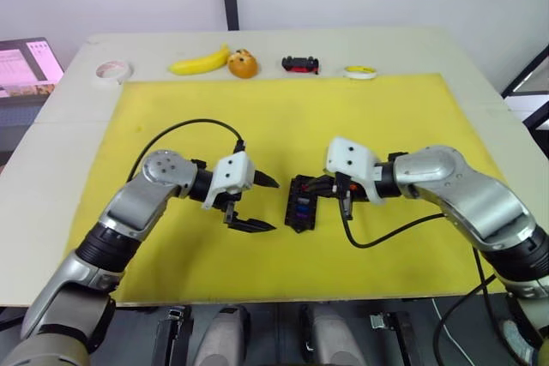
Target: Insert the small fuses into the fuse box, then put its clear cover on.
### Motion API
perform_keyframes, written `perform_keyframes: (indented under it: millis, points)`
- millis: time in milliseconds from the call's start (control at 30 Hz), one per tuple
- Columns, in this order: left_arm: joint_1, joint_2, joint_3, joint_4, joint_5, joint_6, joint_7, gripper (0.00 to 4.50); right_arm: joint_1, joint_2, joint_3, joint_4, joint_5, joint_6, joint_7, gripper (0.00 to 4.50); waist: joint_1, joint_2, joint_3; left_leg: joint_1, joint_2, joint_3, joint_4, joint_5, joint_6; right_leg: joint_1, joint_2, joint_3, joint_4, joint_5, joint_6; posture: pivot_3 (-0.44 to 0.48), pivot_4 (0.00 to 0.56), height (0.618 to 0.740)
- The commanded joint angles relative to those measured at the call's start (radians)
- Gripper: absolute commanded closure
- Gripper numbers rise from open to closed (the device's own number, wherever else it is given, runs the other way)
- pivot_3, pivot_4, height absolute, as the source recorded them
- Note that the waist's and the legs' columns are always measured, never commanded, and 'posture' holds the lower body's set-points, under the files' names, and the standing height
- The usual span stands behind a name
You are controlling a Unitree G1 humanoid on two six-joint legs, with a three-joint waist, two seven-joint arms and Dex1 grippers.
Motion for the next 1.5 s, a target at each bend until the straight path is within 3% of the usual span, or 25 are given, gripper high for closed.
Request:
perform_keyframes:
  millis: [33,1267,1367,1467,1500]
  points:
    - [-0.013,-0.003,0.033,-0.020,-0.001,-0.004,-0.001,0.05,0.000,0.009,-0.036,-0.017,-0.014,-0.008,0.009,4.50,0.000,0.000,0.000,0.000,0.000,0.000,0.000,0.000,0.000,0.000,0.000,0.000,0.000,0.000,0.000,0.000,0.150,0.740]
    - [-0.015,-0.030,0.039,-0.033,0.003,0.005,0.019,0.05,0.008,0.037,-0.036,-0.022,-0.080,-0.010,0.058,4.50,0.000,0.000,0.000,0.000,0.000,0.000,0.008,0.001,-0.002,0.000,0.000,0.000,0.006,0.000,0.000,0.000,0.150,0.740]
    - [-0.014,-0.030,0.040,-0.037,0.002,0.008,0.023,0.00,0.005,0.038,-0.041,-0.024,-0.078,-0.004,0.056,3.53,0.000,0.000,0.000,-0.001,0.000,0.000,0.011,0.000,0.000,0.001,0.000,0.000,0.007,0.000,0.000,0.000,0.150,0.740]
    - [-0.015,-0.031,0.040,-0.038,0.001,0.009,0.024,0.00,0.002,0.038,-0.044,-0.025,-0.079,-0.001,0.058,2.26,0.000,0.000,0.000,-0.001,-0.001,0.000,0.012,-0.001,0.001,0.001,0.000,0.000,0.009,0.000,0.000,0.000,0.150,0.740]
    - [-0.016,-0.031,0.040,-0.037,0.000,0.009,0.024,0.00,0.000,0.039,-0.045,-0.026,-0.078,0.001,0.058,2.26,0.000,0.000,0.000,-0.001,-0.001,0.000,0.012,-0.001,0.002,0.001,0.000,0.000,0.009,0.000,0.000,0.000,0.150,0.740]
